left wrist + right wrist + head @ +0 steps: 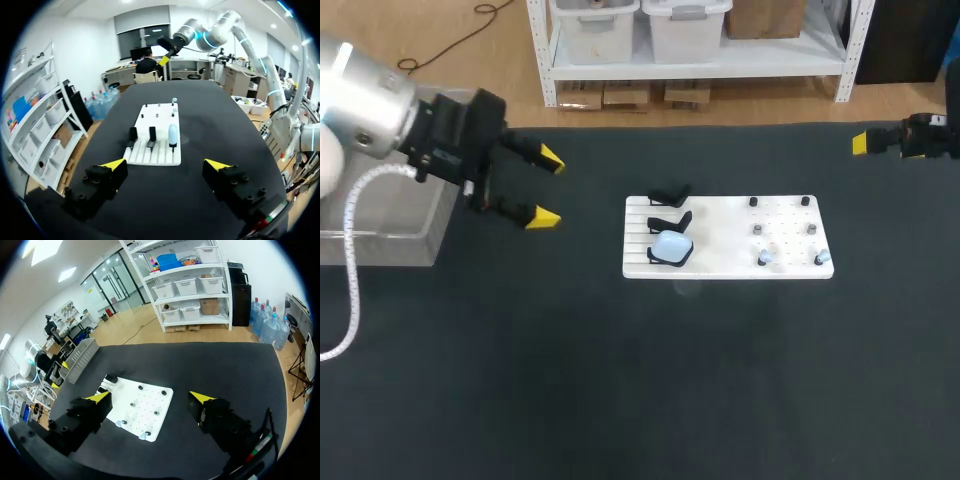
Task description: Pick up each earbud case from the left stands, insert the matching earbuds, close the lid, and place the case in the box.
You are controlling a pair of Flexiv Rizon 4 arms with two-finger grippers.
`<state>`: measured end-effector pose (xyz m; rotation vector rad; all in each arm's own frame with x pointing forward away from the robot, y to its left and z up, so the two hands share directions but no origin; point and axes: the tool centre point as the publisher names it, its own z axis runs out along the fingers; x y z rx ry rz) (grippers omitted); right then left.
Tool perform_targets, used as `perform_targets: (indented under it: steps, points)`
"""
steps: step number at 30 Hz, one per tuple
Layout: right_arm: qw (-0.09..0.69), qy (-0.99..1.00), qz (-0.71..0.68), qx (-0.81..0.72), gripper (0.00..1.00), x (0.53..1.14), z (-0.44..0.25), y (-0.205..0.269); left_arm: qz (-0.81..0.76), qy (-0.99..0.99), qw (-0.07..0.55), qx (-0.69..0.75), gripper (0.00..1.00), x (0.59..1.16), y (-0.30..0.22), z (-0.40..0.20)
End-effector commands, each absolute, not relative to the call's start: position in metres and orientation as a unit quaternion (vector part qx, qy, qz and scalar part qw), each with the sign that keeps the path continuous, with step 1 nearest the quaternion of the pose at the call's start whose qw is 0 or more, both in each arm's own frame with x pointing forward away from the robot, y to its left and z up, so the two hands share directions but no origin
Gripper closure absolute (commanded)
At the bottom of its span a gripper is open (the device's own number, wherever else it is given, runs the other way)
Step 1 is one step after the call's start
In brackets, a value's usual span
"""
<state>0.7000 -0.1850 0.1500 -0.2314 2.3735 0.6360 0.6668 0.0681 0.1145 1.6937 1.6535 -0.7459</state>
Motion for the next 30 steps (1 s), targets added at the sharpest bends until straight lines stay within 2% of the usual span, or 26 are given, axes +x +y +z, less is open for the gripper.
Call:
perform_targets:
  steps: [1, 30]
  points:
    - [0.330, 0.908, 0.243, -0.088, 0.00, 0.700, 0.150, -0.185, -0.299, 0.617, 0.324, 0.652, 0.00, 0.676, 0.057, 0.100]
    - [0.330, 0.908, 0.243, -0.088, 0.00, 0.700, 0.150, -0.185, -0.358, 0.602, 0.328, 0.634, 0.00, 0.694, -0.018, 0.042]
